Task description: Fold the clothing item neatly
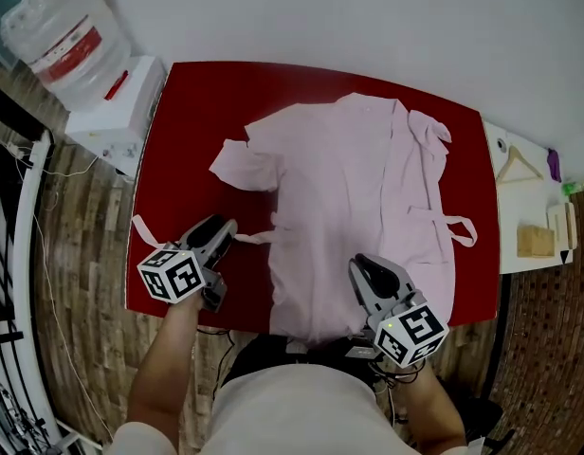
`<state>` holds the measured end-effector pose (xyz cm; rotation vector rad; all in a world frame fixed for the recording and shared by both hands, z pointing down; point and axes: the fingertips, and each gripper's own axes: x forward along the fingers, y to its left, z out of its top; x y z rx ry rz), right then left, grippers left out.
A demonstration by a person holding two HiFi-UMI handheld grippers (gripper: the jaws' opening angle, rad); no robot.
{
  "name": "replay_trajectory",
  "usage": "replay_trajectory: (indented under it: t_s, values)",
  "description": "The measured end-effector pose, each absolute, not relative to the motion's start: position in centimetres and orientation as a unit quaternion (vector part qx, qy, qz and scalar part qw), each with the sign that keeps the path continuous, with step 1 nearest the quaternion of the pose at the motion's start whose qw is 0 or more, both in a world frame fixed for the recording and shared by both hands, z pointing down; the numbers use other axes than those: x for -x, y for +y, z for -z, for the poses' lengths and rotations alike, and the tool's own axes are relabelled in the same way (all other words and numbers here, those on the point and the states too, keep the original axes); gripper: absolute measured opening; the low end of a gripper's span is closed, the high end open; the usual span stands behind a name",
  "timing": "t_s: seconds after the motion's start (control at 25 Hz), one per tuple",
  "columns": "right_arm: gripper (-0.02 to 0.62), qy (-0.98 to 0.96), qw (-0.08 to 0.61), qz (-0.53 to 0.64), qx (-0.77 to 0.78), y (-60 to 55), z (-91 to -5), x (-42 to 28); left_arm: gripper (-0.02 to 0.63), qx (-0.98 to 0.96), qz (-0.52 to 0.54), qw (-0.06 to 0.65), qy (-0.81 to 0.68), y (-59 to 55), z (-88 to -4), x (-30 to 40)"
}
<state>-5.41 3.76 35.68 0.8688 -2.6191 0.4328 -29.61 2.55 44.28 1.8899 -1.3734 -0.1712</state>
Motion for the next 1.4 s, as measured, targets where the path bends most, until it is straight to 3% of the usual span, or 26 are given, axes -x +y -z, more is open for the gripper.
replay_trajectory:
  t_s: [0.32,1.4]
  values:
    - [0.084,-0.944,0.196,-0.121,-0.235,1.7,-37.5,11.4,0.161,-0.722,0.064,0.389,-0.569,1.5,-45.9,31.6]
    - [0.163,-0.940,0.316,0.013,-0.127,-4.7,-49.7,31.7,0.182,-0.686,0.069,0.421,-0.590,-4.6,-51.2,37.5]
